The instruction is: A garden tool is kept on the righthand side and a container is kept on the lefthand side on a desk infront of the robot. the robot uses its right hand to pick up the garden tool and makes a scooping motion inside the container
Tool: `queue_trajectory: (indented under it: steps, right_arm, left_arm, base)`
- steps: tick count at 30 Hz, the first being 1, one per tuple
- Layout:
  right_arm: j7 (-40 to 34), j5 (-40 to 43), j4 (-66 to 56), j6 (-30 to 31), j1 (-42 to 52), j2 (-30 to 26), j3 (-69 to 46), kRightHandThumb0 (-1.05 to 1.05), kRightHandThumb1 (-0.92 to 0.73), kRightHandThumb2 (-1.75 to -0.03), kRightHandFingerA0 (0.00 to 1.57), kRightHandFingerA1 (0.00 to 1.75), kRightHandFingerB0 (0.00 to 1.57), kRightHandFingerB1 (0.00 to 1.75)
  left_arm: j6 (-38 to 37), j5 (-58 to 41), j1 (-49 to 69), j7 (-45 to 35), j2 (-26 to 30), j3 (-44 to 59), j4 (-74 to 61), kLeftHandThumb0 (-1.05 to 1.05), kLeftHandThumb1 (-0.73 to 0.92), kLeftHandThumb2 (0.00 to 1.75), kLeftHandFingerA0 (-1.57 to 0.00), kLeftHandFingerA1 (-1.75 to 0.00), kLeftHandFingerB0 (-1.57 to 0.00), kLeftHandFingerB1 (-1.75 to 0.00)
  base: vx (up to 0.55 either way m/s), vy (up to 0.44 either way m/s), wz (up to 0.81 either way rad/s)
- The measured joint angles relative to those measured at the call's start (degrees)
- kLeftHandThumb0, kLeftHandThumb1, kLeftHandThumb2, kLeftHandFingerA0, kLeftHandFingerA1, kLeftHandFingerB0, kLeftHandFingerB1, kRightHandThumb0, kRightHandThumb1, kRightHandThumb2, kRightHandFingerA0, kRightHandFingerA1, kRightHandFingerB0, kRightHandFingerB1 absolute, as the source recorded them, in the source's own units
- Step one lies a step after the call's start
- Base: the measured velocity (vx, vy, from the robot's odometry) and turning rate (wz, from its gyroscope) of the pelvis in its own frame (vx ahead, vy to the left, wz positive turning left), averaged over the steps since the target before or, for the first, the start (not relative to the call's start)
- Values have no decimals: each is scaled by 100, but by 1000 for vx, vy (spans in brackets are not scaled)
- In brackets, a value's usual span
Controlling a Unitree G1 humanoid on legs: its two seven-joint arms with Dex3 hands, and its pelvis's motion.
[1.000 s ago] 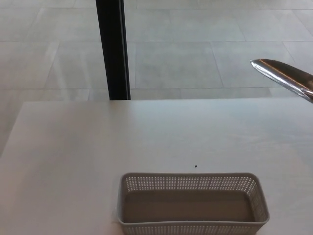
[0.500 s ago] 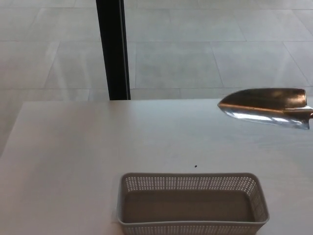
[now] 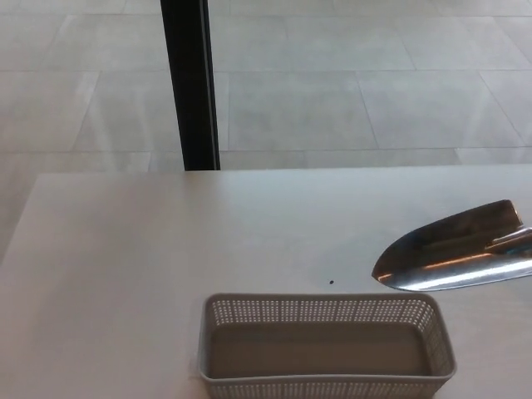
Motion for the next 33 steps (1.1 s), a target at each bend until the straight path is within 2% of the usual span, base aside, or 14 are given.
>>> queue_trajectory:
  steps: [5, 6, 8, 9, 12, 17, 18, 19, 20, 26, 27, 29, 31, 33]
  right_arm:
    - [-98, -226, 0, -112, -63, -22, 4, -26, -59, -70, 95, 172, 76, 149]
    - [-122, -269, 0, -132, -84, -22, 8, -23, -57, -77, 112, 167, 71, 135]
    - [-176, -364, -18, -147, -104, -22, 12, -23, -57, -77, 112, 168, 71, 136]
    - [-221, -425, -33, -152, -104, -21, 24, -24, -56, -72, 95, 175, 74, 150]
    - [-344, -596, -49, -152, -116, -21, 75, -21, -47, -77, 96, 175, 75, 153]
    - [-515, -934, -17, -100, -292, -19, 345, -24, -53, -71, 97, 175, 77, 142]
    - [-531, -1019, 1, -75, -315, -19, 421, -24, -53, -71, 98, 175, 78, 141]
    - [-553, -1093, 18, -52, -323, -19, 489, -22, -54, -76, 109, 168, 70, 130]
    - [-566, -1147, 22, -24, -324, -19, 542, -24, -48, -75, 93, 175, 70, 150]
    - [-642, -1445, 20, 149, -341, 4, 816, -23, -51, -77, 93, 173, 73, 145]
    - [-661, -1475, 20, 166, -357, 15, 851, -24, -51, -76, 94, 170, 74, 145]
    - [-690, -1514, 2, 195, -381, 37, 895, -24, -52, -78, 96, 161, 76, 137]
    - [-693, -1536, -6, 235, -403, 59, 920, -24, -52, -77, 89, 169, 71, 141]
    - [-596, -1535, -68, 299, -404, 69, 919, -23, -52, -75, 91, 169, 76, 131]
  left_arm:
    - [0, -4, -16, -1, 10, 11, 9, -46, 62, 59, -67, -72, -62, -50]
    - [0, -10, -18, -1, 10, 31, 14, -46, 65, 59, -71, -81, -61, -49]
    - [0, -9, -19, 4, 11, 32, 19, -45, 65, 59, -72, -78, -62, -50]
    - [0, -9, -15, 4, 11, 32, 23, -44, 64, 59, -72, -80, -62, -50]
    - [-1, -12, -12, 2, 11, 47, 32, -47, 64, 59, -69, -71, -61, -50]
    - [-2, -10, -20, 2, 11, 40, 34, -46, 62, 59, -68, -68, -60, -48]
    - [-2, -11, -24, 2, 11, 44, 35, -47, 62, 59, -69, -71, -60, -48]
    - [-2, -11, -28, 0, 11, 44, 34, -48, 62, 59, -70, -88, -57, -48]
    - [-2, -11, -32, -1, 10, 44, 34, -45, 64, 59, -69, -74, -60, -48]
    - [-7, -23, -61, -4, 10, 73, 37, -45, 63, 59, -68, -68, -60, -48]
    - [-7, -23, -65, -4, 10, 76, 40, -45, 63, 58, -74, -96, -64, -50]
    - [-7, -25, -81, -4, 9, 86, 44, -47, 63, 59, -71, -91, -61, -48]
    - [-8, -17, -90, -1, 9, 63, 42, -46, 63, 58, -71, -73, -61, -48]
    - [-9, -18, -92, -1, 10, 64, 40, -47, 63, 59, -73, -74, -63, -49]
  base:
    - [0, 0, 0]
    - [0, 0, 0]
    - [0, 0, 0]
    - [0, 0, 0]
    - [0, 0, 0]
    - [0, 0, 0]
    - [0, 0, 0]
    - [0, 0, 0]
    - [0, 0, 0]
    - [0, 0, 0]
    - [0, 0, 0]
    - [0, 0, 0]
    - [0, 0, 0]
    - [0, 0, 0]
